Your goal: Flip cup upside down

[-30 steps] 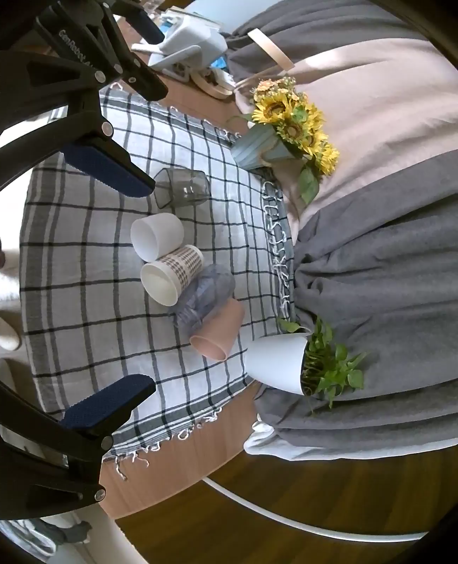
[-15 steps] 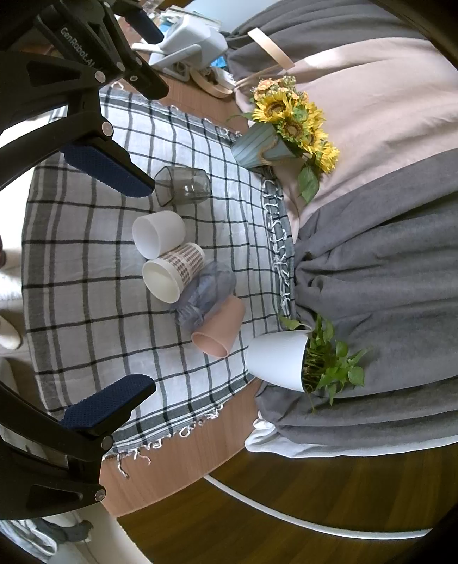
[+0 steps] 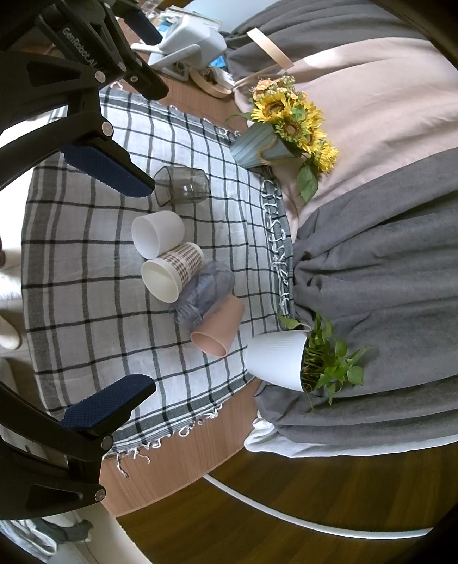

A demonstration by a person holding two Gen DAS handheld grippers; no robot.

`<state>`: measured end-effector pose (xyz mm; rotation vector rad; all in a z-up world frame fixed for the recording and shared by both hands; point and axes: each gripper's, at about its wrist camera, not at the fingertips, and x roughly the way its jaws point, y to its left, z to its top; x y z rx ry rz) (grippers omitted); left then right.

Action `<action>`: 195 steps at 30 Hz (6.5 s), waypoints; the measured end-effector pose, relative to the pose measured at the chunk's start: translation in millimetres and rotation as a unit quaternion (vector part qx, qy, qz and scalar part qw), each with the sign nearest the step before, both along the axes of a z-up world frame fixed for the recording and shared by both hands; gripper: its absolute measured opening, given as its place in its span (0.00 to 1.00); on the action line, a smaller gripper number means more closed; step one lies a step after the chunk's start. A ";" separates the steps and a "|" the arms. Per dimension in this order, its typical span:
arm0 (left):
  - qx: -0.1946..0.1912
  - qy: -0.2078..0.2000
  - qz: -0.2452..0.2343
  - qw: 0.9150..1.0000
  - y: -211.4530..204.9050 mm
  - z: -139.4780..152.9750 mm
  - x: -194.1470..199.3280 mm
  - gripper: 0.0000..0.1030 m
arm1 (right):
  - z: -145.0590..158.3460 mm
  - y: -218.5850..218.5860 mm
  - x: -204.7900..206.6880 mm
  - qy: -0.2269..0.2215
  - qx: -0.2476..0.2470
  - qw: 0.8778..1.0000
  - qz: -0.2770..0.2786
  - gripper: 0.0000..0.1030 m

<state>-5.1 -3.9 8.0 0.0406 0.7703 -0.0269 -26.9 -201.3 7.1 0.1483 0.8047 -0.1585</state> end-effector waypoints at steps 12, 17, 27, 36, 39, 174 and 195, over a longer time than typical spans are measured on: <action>-0.008 0.009 -0.001 1.000 2.6 -2.2 4.6 0.99 | 0.9 -2.7 -1.1 -0.001 0.001 1.000 0.001 0.99; -0.008 0.010 -0.001 1.000 2.6 -2.7 4.1 0.99 | 0.6 -1.5 -0.7 0.000 0.001 1.000 0.001 0.99; -0.007 0.012 -0.001 1.000 2.3 -5.0 3.9 0.99 | -0.1 -3.1 -1.7 0.002 0.001 1.000 0.000 0.99; -0.006 0.011 -0.001 1.000 2.5 -5.3 3.3 0.99 | -0.8 -3.1 -2.2 0.002 0.001 1.000 0.000 0.99; -0.007 0.012 -0.001 1.000 2.9 -6.2 2.8 0.99 | -0.5 -2.9 -1.5 0.002 0.001 1.000 0.000 0.99; 0.068 0.179 0.059 0.980 -139.6 -106.1 224.0 1.00 | -190.6 -99.7 305.6 0.350 -0.039 0.920 0.174 0.70; 0.056 0.154 -0.024 0.986 -135.8 -77.8 175.2 1.00 | -83.7 -120.8 200.3 0.180 0.001 0.982 0.061 0.70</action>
